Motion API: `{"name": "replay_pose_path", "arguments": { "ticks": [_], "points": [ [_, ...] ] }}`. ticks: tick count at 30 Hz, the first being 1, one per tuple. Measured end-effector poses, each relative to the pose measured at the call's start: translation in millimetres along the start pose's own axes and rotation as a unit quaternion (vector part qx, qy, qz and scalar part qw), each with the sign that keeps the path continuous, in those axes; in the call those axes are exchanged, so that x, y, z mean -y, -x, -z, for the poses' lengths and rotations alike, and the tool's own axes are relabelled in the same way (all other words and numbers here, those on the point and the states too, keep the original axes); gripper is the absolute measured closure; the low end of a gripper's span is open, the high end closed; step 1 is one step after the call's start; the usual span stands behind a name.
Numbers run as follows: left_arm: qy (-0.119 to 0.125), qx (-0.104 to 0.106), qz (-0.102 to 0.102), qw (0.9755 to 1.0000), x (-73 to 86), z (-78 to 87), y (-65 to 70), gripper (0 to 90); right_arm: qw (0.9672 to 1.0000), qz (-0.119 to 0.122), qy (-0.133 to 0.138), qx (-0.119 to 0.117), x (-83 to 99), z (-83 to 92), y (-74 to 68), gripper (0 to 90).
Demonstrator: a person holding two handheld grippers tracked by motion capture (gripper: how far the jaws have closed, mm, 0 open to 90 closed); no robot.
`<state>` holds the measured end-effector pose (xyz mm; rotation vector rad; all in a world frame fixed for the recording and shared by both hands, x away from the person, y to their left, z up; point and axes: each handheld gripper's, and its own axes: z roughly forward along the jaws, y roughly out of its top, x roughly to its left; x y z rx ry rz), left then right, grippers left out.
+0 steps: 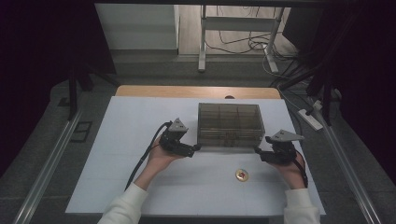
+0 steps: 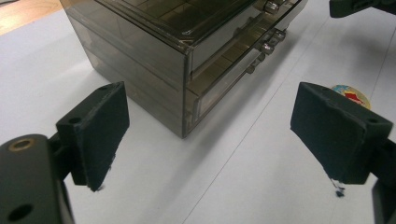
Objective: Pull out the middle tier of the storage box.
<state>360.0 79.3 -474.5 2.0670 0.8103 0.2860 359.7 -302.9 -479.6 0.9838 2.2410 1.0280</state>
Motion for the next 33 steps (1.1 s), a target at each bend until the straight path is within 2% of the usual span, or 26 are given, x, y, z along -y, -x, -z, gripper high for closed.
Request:
{"name": "replay_pose_path", "arguments": {
  "ticks": [16, 23, 33],
  "points": [
    [-0.004, 0.001, 0.001, 1.0, 1.6, -1.1, -0.9, 12.4, 0.9999, 0.003, -0.012, 0.0, 0.3, -5.2, -1.6, 39.4],
    [-0.008, 0.002, 0.001, 1.0, 3.1, -3.8, -0.8, 12.4, 0.9998, -0.005, -0.02, 0.002, 0.3, -4.5, -0.4, 44.3],
    [-0.011, 0.003, -0.001, 0.9999, 3.7, -5.7, 0.4, 12.4, 0.9998, -0.011, -0.016, 0.0, 1.2, -5.4, 0.5, 53.4]
  ]
}}
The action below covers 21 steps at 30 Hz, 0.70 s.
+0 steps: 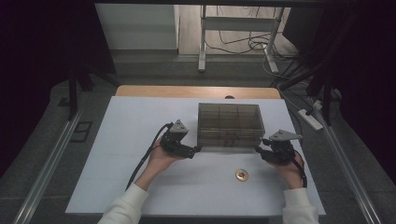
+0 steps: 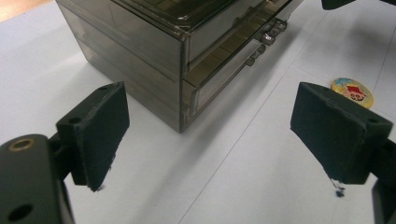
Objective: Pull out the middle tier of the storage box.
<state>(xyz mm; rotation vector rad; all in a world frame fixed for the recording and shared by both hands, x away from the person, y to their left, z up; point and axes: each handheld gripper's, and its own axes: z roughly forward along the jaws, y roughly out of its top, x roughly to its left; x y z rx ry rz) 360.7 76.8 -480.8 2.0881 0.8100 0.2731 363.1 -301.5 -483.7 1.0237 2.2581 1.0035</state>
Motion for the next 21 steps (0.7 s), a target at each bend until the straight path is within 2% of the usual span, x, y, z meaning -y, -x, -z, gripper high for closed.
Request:
{"name": "replay_pose_path", "arguments": {
  "ticks": [6, 11, 21],
  "points": [
    [-0.001, 0.0, -0.001, 1.0, 0.3, -1.4, 0.8, 12.6, 0.9999, 0.004, 0.0, 0.01, 1.0, -2.7, 0.1, 64.3],
    [0.0, -0.009, 0.001, 1.0, 1.1, -3.5, 1.7, 16.2, 0.9997, 0.008, 0.002, 0.024, 1.6, -3.6, 0.3, 72.9],
    [-0.007, -0.02, -0.009, 0.9997, 6.1, -12.6, 7.5, 33.0, 0.9996, -0.001, 0.01, 0.026, 2.8, -3.4, 0.9, 75.5]
  ]
}}
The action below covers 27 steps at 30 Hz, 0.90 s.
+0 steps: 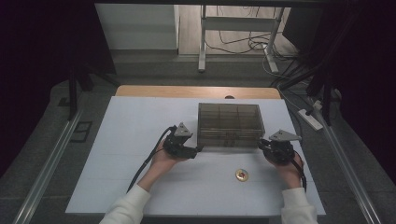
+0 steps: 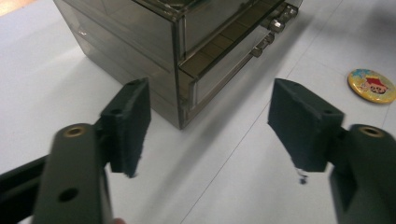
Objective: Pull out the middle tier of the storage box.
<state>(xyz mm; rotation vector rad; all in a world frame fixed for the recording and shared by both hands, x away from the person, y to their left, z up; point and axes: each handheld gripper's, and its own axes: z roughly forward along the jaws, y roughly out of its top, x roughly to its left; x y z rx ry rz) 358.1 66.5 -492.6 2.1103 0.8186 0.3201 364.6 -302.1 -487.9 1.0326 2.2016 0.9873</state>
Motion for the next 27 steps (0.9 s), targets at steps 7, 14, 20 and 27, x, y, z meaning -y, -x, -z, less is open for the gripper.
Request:
{"name": "replay_pose_path", "arguments": {
  "ticks": [7, 14, 20, 27],
  "points": [
    [0.001, 0.011, 0.007, 0.9999, 2.3, -2.7, 0.8, 44.7, 1.0, 0.001, -0.002, -0.001, 0.1, 0.1, 0.1, 75.5],
    [0.001, 0.001, 0.0, 1.0, 2.7, -5.8, 3.9, 58.4, 1.0, 0.001, -0.001, -0.001, 0.2, 0.1, 0.1, 75.4],
    [-0.001, -0.006, 0.004, 1.0, 3.3, -8.7, 3.8, 66.7, 1.0, 0.001, -0.001, -0.001, 0.1, 0.1, -0.1, 75.3],
    [-0.003, -0.011, 0.001, 0.9999, 3.4, -11.1, 5.5, 67.2, 1.0, 0.0, -0.001, -0.002, 0.4, -0.1, -0.1, 75.3]
  ]
}}
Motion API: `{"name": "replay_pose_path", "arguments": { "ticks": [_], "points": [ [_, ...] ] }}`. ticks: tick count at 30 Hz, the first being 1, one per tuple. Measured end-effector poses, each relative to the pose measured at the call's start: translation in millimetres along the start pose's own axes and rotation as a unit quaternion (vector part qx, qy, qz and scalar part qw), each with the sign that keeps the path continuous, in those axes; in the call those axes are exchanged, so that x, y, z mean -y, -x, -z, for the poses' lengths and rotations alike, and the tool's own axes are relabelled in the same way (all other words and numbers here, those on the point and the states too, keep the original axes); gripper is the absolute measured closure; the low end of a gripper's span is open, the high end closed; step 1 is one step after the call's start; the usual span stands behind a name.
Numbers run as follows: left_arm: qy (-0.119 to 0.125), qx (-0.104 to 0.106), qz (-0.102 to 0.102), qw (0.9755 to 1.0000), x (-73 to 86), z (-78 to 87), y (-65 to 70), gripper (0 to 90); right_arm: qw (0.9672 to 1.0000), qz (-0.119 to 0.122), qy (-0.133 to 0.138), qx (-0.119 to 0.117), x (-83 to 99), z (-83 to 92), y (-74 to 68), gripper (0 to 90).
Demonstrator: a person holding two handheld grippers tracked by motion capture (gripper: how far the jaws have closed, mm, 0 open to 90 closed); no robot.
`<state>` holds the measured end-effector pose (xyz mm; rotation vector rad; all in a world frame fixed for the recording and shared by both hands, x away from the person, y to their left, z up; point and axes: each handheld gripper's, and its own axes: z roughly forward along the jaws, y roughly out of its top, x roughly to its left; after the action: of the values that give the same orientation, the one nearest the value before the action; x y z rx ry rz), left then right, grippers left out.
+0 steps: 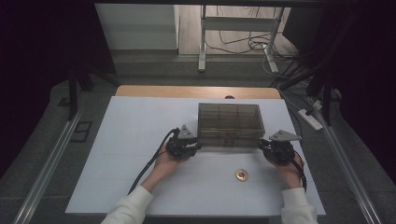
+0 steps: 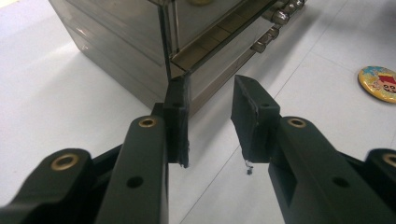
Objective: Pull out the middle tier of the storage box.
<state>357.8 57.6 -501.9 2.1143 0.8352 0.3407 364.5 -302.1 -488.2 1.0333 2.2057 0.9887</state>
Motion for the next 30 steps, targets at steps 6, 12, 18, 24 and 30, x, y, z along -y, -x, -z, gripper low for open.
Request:
{"name": "replay_pose_path", "arguments": {
  "ticks": [6, 12, 18, 24, 30],
  "points": [
    [0.006, -0.008, -0.003, 0.9999, -0.4, 2.1, 0.8, 68.3, 1.0, 0.0, -0.001, -0.002, 0.2, 0.4, 0.7, 75.7],
    [0.011, -0.016, 0.004, 0.9998, -1.1, 7.8, -3.9, 69.7, 1.0, 0.0, -0.001, -0.002, 0.5, 0.0, 0.9, 75.9],
    [0.004, -0.021, 0.0, 0.9998, 0.0, 1.7, -2.0, 74.2, 1.0, -0.002, 0.0, -0.002, 0.7, 0.3, 1.1, 77.3],
    [0.001, -0.027, 0.001, 0.9996, 0.5, -0.4, -2.0, 76.8, 1.0, -0.002, 0.0, -0.003, 0.8, 0.6, 1.2, 77.6],
    [-0.001, -0.031, 0.0, 0.9995, 1.1, -1.8, -1.9, 82.7, 1.0, -0.003, -0.002, -0.004, 1.0, 1.0, 1.6, 77.6]
  ]
}}
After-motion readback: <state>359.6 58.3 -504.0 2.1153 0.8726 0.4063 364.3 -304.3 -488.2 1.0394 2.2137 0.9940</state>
